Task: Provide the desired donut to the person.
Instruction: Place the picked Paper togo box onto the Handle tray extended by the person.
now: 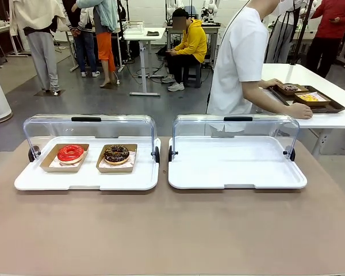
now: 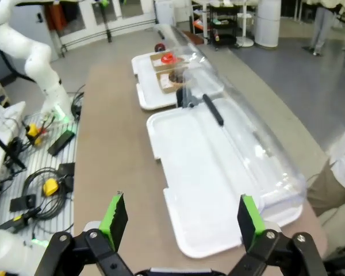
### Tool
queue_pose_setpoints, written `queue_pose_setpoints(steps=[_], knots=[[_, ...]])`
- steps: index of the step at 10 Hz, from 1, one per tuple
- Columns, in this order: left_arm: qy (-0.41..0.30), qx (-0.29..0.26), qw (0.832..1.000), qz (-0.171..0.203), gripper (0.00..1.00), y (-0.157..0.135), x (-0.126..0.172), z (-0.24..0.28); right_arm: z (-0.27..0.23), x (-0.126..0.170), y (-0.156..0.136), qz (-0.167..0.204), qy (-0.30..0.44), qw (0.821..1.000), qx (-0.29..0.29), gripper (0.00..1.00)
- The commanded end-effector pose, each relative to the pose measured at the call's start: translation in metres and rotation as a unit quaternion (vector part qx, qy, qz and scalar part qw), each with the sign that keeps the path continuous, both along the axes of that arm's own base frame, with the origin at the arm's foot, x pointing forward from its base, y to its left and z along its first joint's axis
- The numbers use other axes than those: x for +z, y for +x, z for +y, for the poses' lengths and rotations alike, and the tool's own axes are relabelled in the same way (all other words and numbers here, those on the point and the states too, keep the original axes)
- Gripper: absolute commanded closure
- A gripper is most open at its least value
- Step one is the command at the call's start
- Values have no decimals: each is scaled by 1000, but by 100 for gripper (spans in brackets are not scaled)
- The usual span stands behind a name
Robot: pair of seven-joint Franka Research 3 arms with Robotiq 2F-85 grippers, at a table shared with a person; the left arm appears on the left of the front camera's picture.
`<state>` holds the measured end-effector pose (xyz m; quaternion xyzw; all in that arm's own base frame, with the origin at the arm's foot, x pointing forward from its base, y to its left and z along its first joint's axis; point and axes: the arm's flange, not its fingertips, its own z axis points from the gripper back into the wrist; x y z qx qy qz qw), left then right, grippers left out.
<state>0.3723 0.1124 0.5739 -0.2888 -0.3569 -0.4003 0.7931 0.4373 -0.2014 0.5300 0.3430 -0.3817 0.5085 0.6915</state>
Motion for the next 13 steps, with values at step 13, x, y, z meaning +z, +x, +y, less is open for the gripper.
queue_pose_setpoints(steps=[13], knots=[[-1, 0, 1000, -1, 0, 1, 0, -1, 10, -10, -6, 21, -23, 999, 29, 0]])
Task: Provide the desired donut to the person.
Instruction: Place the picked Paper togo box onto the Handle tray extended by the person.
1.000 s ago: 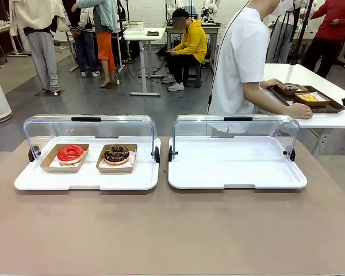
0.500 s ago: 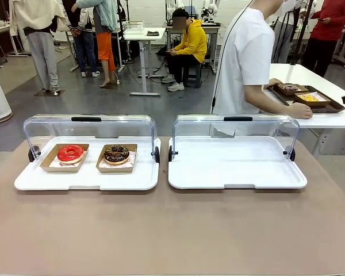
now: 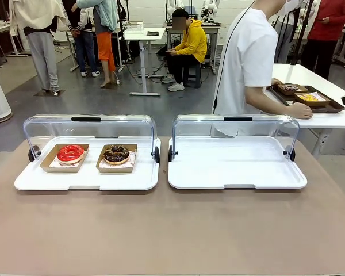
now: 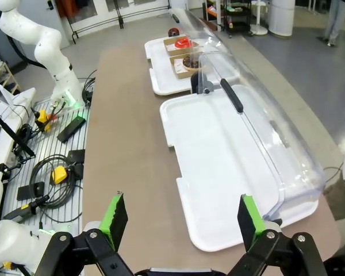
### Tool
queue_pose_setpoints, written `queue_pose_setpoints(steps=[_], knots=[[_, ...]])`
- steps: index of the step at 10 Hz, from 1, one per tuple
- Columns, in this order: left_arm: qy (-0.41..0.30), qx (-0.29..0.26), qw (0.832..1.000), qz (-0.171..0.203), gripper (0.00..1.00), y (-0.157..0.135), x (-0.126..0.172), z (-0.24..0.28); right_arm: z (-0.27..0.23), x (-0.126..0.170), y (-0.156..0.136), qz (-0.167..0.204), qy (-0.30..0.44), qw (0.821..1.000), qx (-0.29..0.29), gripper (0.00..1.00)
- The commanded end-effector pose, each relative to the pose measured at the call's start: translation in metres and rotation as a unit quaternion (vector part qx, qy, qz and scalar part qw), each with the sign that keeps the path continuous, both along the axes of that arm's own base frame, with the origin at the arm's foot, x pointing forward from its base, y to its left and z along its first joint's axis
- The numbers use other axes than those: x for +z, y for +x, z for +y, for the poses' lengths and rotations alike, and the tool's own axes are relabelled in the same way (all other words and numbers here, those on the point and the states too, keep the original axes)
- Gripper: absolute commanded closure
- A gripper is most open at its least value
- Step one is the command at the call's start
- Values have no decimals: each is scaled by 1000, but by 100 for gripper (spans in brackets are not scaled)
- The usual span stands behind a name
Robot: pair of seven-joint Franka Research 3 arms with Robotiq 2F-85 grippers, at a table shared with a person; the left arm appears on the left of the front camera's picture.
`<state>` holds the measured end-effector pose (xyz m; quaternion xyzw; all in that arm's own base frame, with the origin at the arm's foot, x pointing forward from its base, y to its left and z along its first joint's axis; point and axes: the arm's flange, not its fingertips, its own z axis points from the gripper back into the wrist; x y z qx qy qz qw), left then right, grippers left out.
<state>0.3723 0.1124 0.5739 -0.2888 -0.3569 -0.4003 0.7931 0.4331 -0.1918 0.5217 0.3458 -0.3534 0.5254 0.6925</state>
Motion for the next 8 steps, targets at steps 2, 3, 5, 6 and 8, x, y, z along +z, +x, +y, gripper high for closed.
queue_pose_setpoints(steps=[2, 3, 5, 6, 8], knots=[[-1, 1, 1000, -1, 0, 1, 0, -1, 0, -2, -2, 5, -4, 1000, 7, 0], [-1, 1, 1000, -1, 0, 1, 0, -1, 0, -2, -2, 5, -4, 1000, 7, 0], [-1, 1, 1000, -1, 0, 1, 0, -1, 0, -2, -2, 5, -4, 1000, 7, 0], [-1, 1, 1000, -1, 0, 1, 0, -1, 0, -2, -2, 5, -4, 1000, 7, 0], [-1, 1, 1000, -1, 0, 1, 0, -1, 0, -2, -2, 5, -4, 1000, 7, 0]])
